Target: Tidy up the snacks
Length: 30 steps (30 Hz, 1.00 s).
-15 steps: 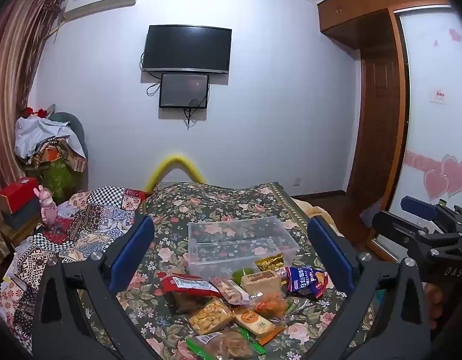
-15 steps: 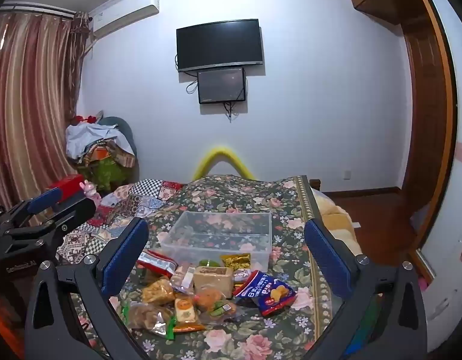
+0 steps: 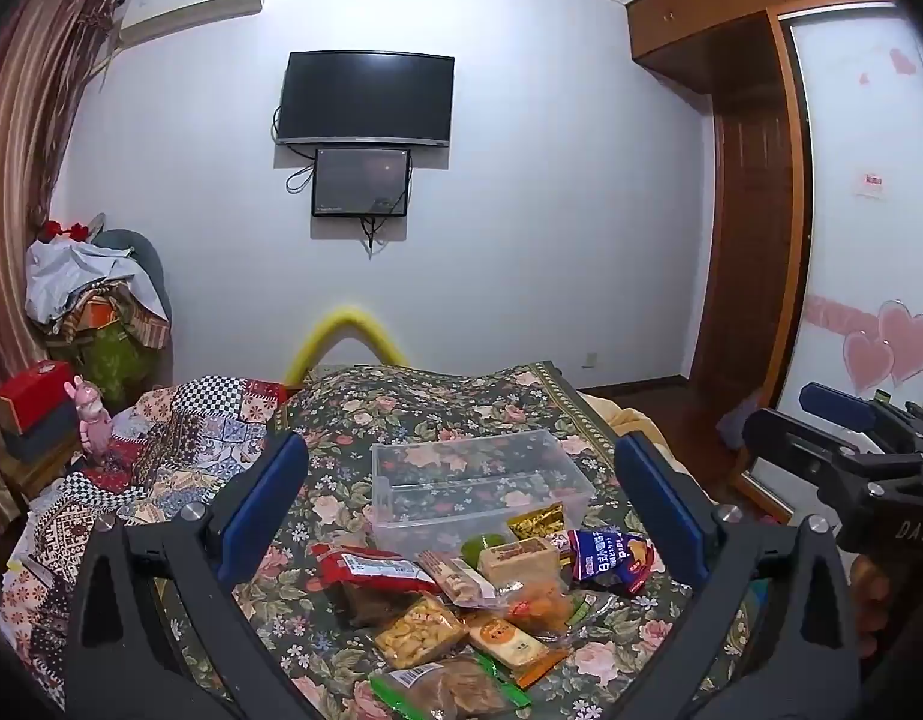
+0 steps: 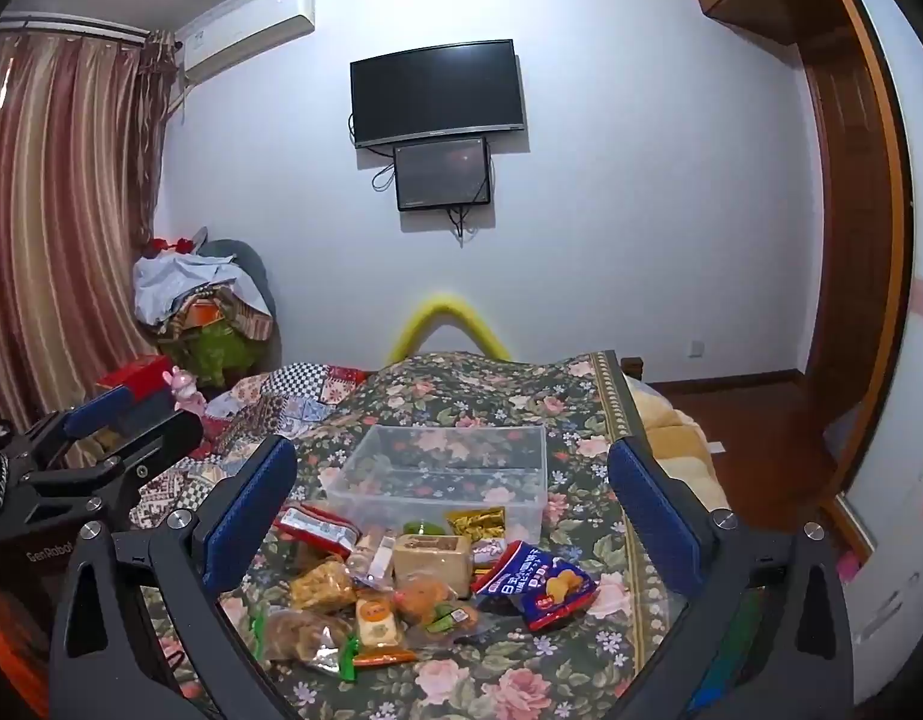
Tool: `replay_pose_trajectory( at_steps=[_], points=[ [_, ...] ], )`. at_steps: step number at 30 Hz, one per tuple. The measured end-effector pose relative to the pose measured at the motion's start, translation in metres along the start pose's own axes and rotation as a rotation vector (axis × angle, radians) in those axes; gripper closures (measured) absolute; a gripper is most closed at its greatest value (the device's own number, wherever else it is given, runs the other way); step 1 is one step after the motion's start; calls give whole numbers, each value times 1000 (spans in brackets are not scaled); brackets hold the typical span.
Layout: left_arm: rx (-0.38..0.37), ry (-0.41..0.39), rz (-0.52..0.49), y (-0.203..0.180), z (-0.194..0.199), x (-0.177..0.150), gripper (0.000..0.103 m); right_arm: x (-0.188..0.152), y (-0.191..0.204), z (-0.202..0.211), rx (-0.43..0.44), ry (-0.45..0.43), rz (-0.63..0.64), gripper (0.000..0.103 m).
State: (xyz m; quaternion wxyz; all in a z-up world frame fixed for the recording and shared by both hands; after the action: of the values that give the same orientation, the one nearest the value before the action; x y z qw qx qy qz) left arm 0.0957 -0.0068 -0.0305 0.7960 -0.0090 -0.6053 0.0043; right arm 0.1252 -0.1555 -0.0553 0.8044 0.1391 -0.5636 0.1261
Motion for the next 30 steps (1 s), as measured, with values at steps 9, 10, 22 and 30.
replay_pose_trajectory(
  at_steps=[9, 10, 22, 30],
  points=[
    [-4, -2, 0, -2, 1, 1, 0, 6, 2, 6, 4, -10, -3, 0],
    [-4, -3, 0, -2, 1, 2, 0, 6, 2, 7, 4, -10, -3, 0],
    [-5, -6, -1, -1, 3, 5, 0, 7, 1, 7, 5, -13, -8, 0],
    [-7, -6, 0, -2, 3, 4, 0, 7, 0, 7, 6, -14, -10, 0]
  ],
)
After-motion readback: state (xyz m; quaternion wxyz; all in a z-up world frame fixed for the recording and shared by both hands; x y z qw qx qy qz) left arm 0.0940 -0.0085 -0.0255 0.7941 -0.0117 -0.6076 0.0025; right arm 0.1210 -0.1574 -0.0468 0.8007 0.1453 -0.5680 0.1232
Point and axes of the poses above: each gripper's, at about its wrist camera, not at the fingertips, and z roughly against the way its jaws point, y to its left, x to its top, the point moved 10 cm from there along -z, roughly the way its jaws point, and after that the axes turned 2 degrees about -z, right-handed, at the moved point
